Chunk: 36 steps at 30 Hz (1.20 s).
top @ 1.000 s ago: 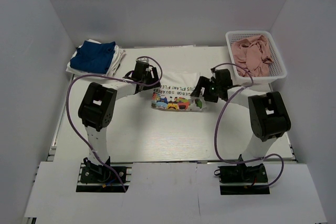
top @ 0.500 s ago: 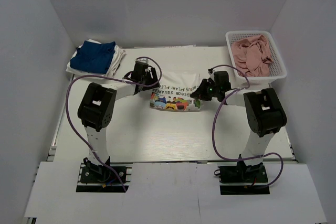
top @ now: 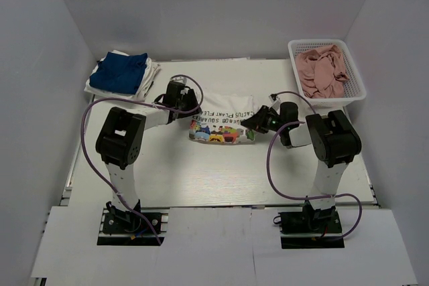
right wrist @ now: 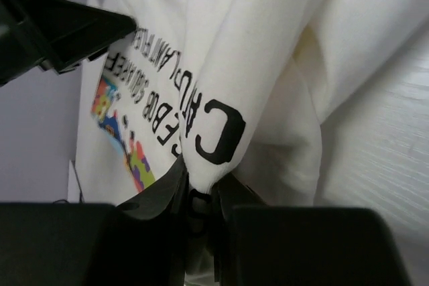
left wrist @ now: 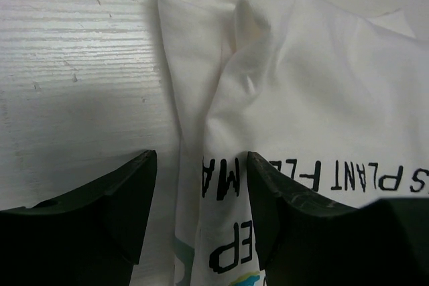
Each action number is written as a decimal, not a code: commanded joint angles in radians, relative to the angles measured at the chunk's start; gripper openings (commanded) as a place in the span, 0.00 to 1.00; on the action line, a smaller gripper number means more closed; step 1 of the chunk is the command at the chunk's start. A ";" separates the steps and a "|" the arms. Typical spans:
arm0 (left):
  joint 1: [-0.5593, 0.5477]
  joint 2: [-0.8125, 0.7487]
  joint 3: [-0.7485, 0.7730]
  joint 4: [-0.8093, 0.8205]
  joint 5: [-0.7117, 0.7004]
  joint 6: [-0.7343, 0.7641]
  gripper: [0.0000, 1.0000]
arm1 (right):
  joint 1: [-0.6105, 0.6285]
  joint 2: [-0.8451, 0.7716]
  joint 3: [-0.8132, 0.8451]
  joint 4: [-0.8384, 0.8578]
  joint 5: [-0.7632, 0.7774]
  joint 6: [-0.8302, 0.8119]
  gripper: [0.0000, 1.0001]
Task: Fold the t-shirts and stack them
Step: Smooth out wrinkles on the folded tshirt, then put the neatly folded tshirt into the corner of the board with the left arm
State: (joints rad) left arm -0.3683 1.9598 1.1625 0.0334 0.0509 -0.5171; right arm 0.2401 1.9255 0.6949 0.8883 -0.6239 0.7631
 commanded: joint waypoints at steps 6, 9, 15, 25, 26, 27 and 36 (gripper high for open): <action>0.006 -0.002 -0.037 -0.023 0.058 -0.004 0.60 | 0.007 -0.017 0.130 -0.489 0.340 -0.142 0.25; 0.006 0.007 -0.037 -0.023 0.058 -0.004 0.52 | 0.013 0.015 0.190 -0.529 0.287 -0.168 0.36; 0.006 0.016 -0.026 -0.023 0.079 -0.004 0.46 | 0.018 -0.096 0.193 -0.537 0.220 -0.234 0.83; 0.006 0.016 -0.026 -0.013 0.089 -0.004 0.43 | 0.021 -0.358 0.236 -0.725 0.388 -0.335 0.90; 0.006 0.016 -0.026 -0.013 0.089 -0.004 0.41 | 0.025 -0.359 0.235 -0.724 0.354 -0.338 0.90; 0.006 0.016 -0.026 -0.013 0.089 -0.004 0.41 | 0.025 -0.365 0.230 -0.720 0.339 -0.341 0.90; 0.006 0.034 -0.007 -0.013 0.098 -0.004 0.37 | 0.039 -0.240 0.186 -0.513 0.107 -0.303 0.90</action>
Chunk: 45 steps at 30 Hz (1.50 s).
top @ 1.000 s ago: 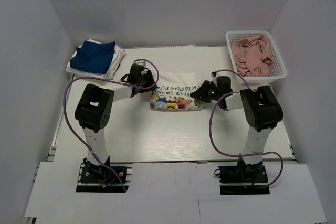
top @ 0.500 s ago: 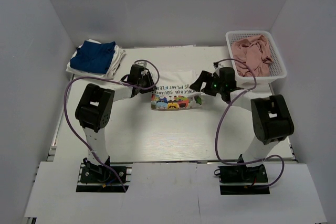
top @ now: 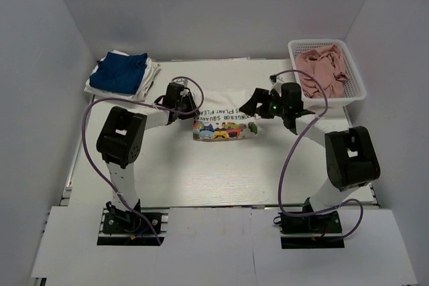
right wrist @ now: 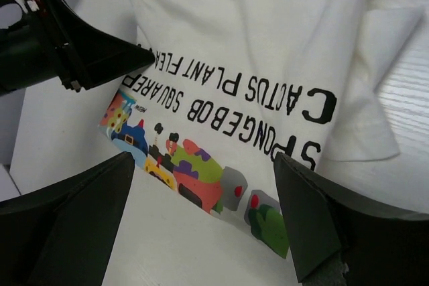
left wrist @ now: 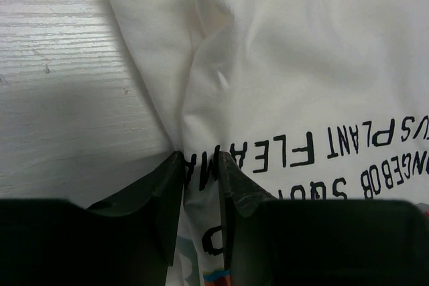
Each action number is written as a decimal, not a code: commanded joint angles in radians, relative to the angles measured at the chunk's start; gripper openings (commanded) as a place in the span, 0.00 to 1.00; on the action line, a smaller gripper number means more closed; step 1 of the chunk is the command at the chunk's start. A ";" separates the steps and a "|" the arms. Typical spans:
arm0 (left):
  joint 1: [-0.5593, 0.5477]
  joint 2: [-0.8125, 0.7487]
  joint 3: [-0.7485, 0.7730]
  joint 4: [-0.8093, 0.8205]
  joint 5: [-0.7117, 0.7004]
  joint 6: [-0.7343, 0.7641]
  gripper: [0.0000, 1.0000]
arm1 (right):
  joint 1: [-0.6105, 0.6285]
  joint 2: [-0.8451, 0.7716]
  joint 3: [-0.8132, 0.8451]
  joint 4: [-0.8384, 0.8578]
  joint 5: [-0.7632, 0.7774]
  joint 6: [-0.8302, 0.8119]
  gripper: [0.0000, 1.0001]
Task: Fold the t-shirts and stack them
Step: Put the neatly folded tshirt into the corner of the board with the left arm
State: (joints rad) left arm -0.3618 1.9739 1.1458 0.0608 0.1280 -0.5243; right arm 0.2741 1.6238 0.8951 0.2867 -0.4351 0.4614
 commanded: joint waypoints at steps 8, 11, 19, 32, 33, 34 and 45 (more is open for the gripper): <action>0.000 0.029 0.009 -0.052 0.041 0.012 0.36 | -0.018 0.228 -0.088 0.155 0.069 0.056 0.90; 0.000 0.020 0.009 -0.052 0.068 0.024 0.36 | -0.016 0.288 -0.064 0.157 0.019 0.036 0.90; 0.000 -0.026 -0.063 0.051 0.122 0.046 0.52 | -0.007 0.167 -0.090 0.129 0.018 -0.015 0.90; -0.020 0.037 0.005 0.051 0.147 0.107 0.00 | -0.007 -0.245 -0.174 0.017 0.090 -0.055 0.90; -0.020 0.007 0.005 0.051 0.136 0.136 0.00 | -0.006 -0.296 -0.188 0.017 0.094 -0.056 0.90; -0.020 -0.012 0.005 0.051 0.127 0.150 0.00 | -0.009 -0.312 -0.196 0.016 0.111 -0.064 0.90; -0.002 -0.227 0.139 -0.122 -0.146 0.503 0.00 | -0.010 -0.496 -0.335 -0.029 0.272 -0.119 0.90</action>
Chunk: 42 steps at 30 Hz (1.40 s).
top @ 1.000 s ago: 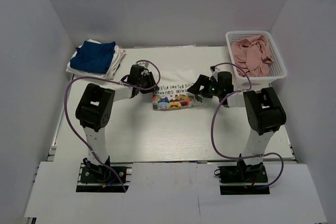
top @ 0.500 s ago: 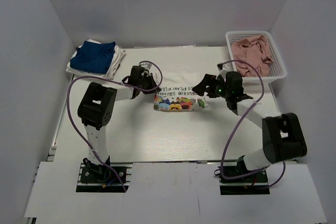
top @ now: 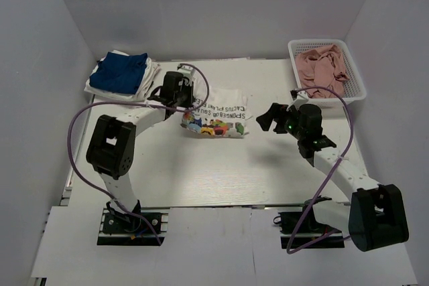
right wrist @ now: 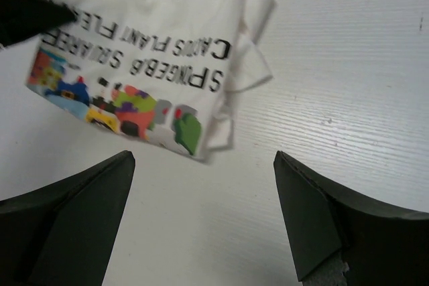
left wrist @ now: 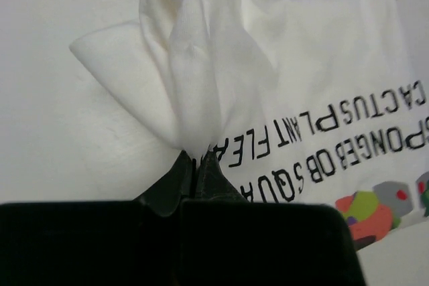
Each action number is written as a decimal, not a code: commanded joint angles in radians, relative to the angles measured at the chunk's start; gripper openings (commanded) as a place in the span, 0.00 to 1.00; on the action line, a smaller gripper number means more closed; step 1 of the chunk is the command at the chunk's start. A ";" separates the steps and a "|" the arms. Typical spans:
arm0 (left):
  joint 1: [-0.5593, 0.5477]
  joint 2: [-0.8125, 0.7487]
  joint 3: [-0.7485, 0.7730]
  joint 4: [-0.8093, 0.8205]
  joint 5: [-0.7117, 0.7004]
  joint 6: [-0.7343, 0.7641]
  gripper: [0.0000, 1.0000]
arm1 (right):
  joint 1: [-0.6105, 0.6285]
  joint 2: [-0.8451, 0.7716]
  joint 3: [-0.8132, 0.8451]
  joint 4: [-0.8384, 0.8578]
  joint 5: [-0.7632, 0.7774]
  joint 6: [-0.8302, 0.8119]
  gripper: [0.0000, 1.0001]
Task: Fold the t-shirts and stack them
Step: Put the neatly folded tshirt into the corner of the board with the left arm
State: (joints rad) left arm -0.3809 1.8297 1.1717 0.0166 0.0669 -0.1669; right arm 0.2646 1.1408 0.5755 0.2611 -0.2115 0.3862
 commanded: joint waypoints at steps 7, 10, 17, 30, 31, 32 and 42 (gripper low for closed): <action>0.017 -0.102 0.204 -0.144 -0.329 0.315 0.00 | 0.004 0.017 0.006 -0.017 0.041 -0.056 0.90; 0.036 -0.113 0.204 -0.132 -0.389 0.385 0.00 | 0.001 0.013 -0.003 -0.026 0.072 -0.064 0.90; 0.114 -0.104 0.244 -0.112 -0.435 0.521 0.00 | -0.001 -0.012 -0.016 -0.049 0.106 -0.066 0.90; 0.244 -0.055 0.370 -0.061 -0.366 0.690 0.00 | -0.001 0.017 -0.019 -0.042 0.170 -0.069 0.90; 0.244 -0.055 0.381 -0.072 -0.351 0.713 0.00 | -0.001 0.017 -0.019 -0.045 0.178 -0.070 0.90; 0.253 -0.055 0.390 -0.072 -0.331 0.713 0.00 | -0.002 0.010 -0.022 -0.043 0.185 -0.070 0.90; 0.304 -0.083 0.511 -0.179 -0.237 0.734 0.00 | -0.001 -0.013 -0.042 -0.022 0.190 -0.092 0.90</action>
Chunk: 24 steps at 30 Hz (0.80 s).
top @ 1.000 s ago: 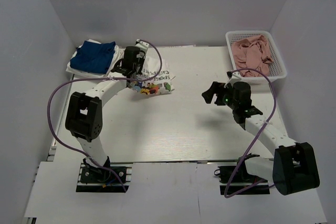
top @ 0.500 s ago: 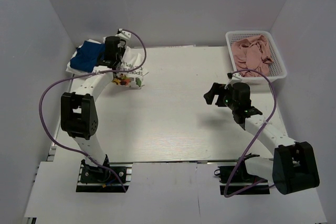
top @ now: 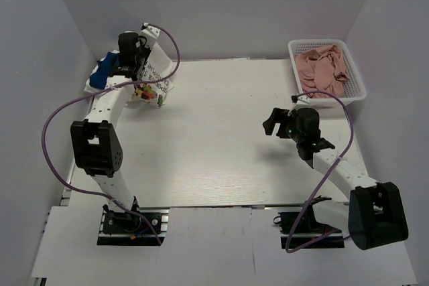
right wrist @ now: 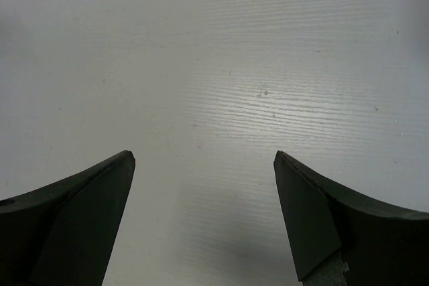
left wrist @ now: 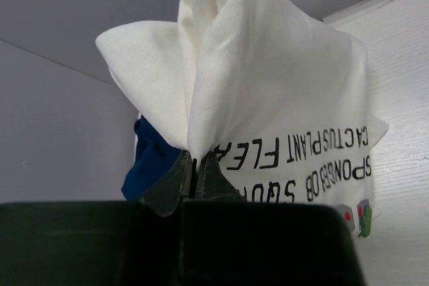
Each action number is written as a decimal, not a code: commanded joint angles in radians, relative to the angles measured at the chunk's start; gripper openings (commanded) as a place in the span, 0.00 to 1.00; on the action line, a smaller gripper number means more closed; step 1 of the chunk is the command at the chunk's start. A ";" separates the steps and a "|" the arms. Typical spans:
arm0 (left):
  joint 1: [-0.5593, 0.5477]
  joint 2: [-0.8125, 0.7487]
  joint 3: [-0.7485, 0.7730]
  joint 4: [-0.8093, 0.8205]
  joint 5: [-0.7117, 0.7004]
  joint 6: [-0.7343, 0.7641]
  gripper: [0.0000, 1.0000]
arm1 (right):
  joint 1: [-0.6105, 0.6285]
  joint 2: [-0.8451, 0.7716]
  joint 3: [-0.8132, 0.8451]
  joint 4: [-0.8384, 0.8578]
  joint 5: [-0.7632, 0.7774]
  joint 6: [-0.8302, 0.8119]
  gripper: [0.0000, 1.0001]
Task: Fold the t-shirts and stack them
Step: Put the neatly folded tshirt into the corner of the board with the left arm
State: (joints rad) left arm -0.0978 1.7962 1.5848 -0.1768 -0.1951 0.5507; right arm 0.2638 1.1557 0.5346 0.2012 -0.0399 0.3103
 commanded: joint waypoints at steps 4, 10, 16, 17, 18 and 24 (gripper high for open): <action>0.030 -0.058 0.122 -0.015 0.040 0.028 0.00 | -0.001 -0.033 0.001 0.033 0.020 -0.017 0.90; 0.059 -0.107 0.155 -0.047 0.088 0.028 0.00 | 0.002 -0.030 -0.005 0.044 0.020 -0.013 0.90; 0.090 -0.094 0.184 -0.012 0.027 0.026 0.00 | 0.002 -0.007 0.005 0.047 0.014 -0.011 0.90; 0.102 -0.083 0.184 0.005 0.026 0.026 0.00 | 0.000 0.001 0.007 0.046 0.015 -0.010 0.90; 0.102 -0.083 0.184 0.022 0.026 0.026 0.00 | 0.002 0.005 0.005 0.046 0.017 -0.011 0.90; 0.167 0.011 0.213 0.073 0.028 0.040 0.00 | 0.002 0.039 0.022 0.044 0.015 -0.010 0.90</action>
State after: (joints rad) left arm 0.0338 1.8019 1.7321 -0.2001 -0.1585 0.5781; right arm 0.2638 1.1805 0.5327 0.2100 -0.0296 0.3073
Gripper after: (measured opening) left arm 0.041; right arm 0.902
